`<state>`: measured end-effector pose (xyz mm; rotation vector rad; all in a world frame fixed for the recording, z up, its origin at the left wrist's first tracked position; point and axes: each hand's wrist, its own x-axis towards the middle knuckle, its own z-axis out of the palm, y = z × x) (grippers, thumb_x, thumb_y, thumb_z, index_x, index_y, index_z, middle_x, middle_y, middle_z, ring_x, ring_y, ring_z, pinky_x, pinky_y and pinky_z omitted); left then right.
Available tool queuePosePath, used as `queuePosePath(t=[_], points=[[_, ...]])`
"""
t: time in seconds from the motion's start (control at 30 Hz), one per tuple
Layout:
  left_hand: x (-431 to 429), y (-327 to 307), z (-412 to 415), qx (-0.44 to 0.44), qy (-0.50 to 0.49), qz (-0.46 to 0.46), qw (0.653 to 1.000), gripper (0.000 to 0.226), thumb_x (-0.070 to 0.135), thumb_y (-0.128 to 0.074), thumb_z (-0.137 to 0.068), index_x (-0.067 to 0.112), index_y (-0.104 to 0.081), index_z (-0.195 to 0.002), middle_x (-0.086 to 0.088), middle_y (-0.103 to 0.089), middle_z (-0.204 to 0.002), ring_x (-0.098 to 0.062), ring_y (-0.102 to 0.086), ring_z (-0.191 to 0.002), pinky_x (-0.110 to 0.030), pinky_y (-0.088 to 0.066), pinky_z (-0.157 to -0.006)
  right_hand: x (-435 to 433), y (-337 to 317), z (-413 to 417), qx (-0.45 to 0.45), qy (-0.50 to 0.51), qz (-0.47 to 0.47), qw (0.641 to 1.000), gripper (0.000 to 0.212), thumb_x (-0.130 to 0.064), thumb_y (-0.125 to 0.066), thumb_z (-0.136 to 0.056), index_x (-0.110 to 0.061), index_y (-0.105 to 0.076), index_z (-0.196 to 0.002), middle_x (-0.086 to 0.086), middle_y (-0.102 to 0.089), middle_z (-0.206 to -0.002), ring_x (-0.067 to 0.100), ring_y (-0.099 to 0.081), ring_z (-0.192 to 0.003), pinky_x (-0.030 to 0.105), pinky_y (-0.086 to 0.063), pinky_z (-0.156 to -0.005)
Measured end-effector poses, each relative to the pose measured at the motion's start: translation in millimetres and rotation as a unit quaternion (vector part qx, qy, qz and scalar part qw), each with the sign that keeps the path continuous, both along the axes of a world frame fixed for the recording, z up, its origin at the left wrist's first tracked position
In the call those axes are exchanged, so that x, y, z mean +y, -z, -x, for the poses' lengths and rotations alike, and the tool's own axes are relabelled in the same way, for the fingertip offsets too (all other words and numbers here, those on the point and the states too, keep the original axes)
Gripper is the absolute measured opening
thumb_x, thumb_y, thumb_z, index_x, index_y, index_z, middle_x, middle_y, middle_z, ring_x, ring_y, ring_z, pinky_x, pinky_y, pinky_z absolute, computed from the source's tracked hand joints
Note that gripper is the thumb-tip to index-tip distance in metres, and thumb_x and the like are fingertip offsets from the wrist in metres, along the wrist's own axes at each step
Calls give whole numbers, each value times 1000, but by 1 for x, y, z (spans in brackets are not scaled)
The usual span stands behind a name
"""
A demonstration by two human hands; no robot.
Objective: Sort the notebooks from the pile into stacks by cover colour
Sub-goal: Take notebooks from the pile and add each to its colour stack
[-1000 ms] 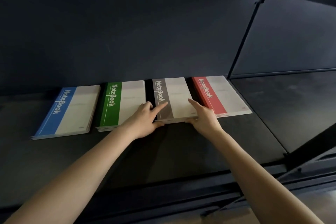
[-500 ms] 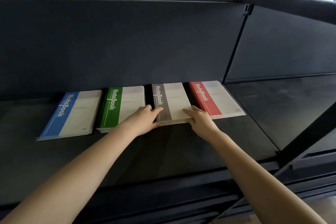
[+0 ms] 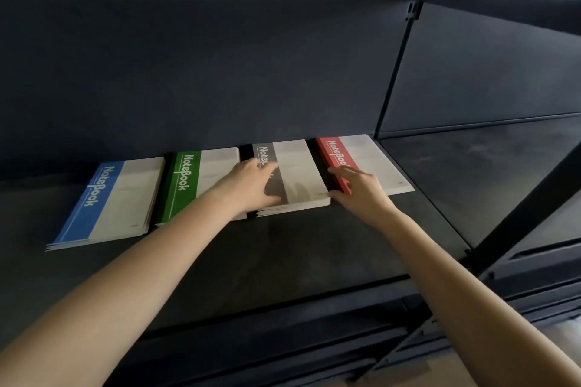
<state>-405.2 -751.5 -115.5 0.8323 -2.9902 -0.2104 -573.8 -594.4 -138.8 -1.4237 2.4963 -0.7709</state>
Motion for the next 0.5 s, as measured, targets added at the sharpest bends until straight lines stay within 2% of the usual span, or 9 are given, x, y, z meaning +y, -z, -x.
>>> queuePosePath(t=[0.13,0.33,0.43,0.5], points=[[22,-6,33,30,53,-16,998,72,44,-60,-89,26,-24,-149,-6,-36,-148,-24,-41,-131,-36,-40,-102,19,1,25,-5,40,13,999,55,-24,-70,-86,-17,-51,-137,5,-46,-145,24,-44,-130,27,-30,-106],[51,15,93,3,118,-40,992,72,44,-59,-91,23,-22,-149,-8,-43,-145,-26,-44,-130,-40,-40,-106,46,15,62,-18,116,-28,993,66,-32,-73,-82,-21,-45,-141,10,-35,-150,30,-39,-135,40,-36,-109],[57,26,109,-29,127,-21,991,73,46,-58,-91,22,-22,-149,-9,-43,-145,-28,-44,-130,-42,-39,-107,58,19,81,-32,157,-41,986,74,-35,-74,-81,-19,-39,-144,14,-42,-140,35,-39,-131,43,-40,-103],[58,33,116,-20,126,-11,992,70,45,-57,-92,21,-23,-149,-9,-43,-145,-28,-46,-129,-41,-40,-106,64,22,90,-43,166,-48,984,72,-33,-73,-82,-17,-39,-143,11,-51,-133,31,-45,-125,38,-42,-97]])
